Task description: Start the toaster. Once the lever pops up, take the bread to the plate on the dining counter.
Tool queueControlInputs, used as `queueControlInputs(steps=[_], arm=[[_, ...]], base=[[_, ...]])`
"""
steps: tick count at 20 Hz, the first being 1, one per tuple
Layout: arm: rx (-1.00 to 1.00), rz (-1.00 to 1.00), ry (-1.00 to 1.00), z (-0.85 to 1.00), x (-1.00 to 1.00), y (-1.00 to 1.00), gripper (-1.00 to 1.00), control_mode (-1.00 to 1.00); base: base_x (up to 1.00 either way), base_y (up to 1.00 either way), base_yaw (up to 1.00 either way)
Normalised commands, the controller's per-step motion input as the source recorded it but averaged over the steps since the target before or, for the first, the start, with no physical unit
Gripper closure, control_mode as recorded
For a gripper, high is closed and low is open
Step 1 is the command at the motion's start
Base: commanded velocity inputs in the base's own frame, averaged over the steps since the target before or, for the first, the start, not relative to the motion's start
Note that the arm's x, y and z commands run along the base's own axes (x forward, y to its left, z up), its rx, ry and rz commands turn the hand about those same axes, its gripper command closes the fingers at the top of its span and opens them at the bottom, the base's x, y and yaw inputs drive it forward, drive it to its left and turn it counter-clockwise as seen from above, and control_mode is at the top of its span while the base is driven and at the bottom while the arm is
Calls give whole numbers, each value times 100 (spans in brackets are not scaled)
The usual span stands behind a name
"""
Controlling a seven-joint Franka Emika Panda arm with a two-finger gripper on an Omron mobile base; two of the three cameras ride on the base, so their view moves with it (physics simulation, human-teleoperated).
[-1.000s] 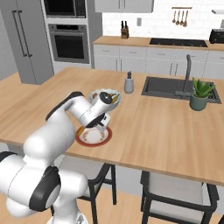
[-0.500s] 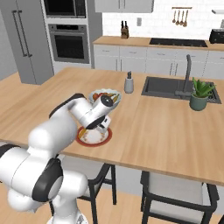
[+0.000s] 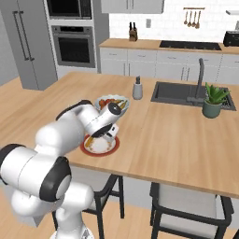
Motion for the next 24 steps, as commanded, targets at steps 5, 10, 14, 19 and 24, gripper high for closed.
queueControlInputs(steps=[5, 10, 14, 19, 24], arm=[[0, 0, 0, -13, 18, 3, 100, -100], [0, 0, 0, -21, 23, 14, 100, -100], [0, 0, 0, -19, 21, 10, 100, -100], [0, 0, 0, -12, 10, -1, 100, -100], [0, 0, 0, -20, 0, -13, 100, -100]], base=[[0, 0, 0], [0, 0, 0], [0, 0, 0], [0, 0, 0], [0, 0, 0]])
